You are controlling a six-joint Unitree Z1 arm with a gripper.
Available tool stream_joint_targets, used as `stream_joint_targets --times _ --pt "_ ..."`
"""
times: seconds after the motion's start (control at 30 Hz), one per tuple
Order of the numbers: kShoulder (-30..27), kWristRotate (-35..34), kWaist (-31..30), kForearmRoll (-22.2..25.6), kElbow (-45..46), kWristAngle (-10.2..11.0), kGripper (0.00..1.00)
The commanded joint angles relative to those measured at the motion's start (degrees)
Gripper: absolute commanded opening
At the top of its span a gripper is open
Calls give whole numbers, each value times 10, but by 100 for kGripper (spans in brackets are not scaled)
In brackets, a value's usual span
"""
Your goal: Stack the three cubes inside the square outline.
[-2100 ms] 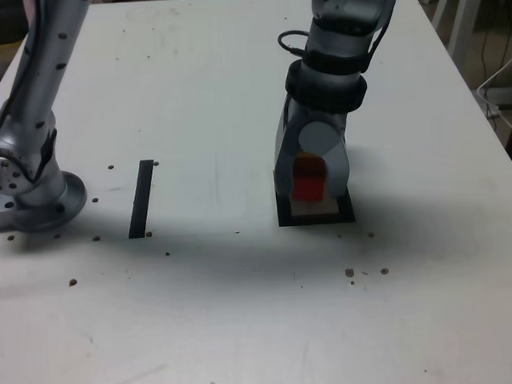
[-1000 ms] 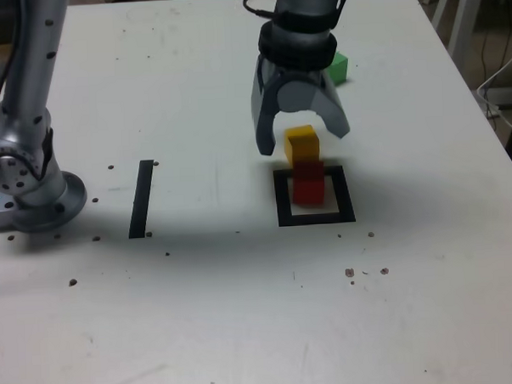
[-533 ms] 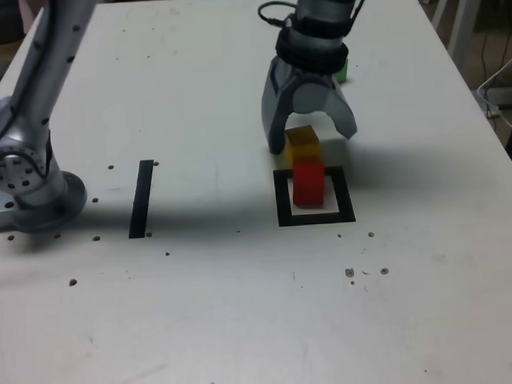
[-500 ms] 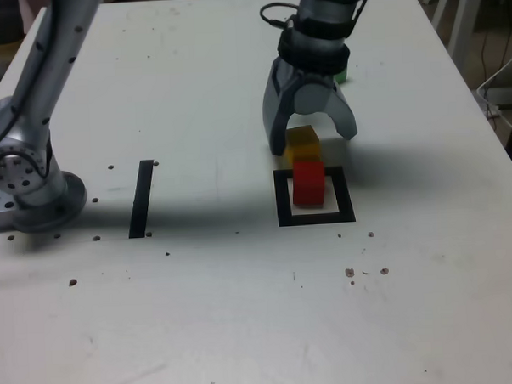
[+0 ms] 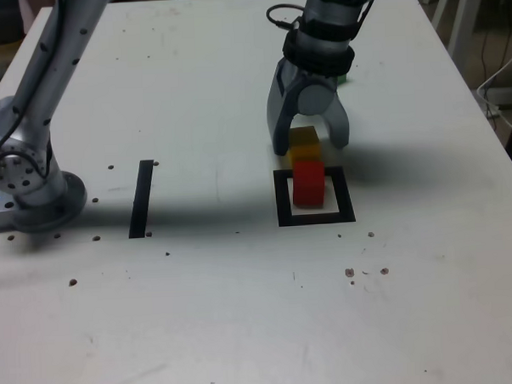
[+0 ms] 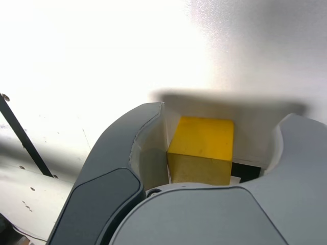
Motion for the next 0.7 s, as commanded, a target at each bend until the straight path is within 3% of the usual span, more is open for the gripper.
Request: stream_joint_targets --times 0.0,0.67 --pt "-1 1 -1 1 1 -1 28" --pt "-26 2 -8 9 7 5 28"
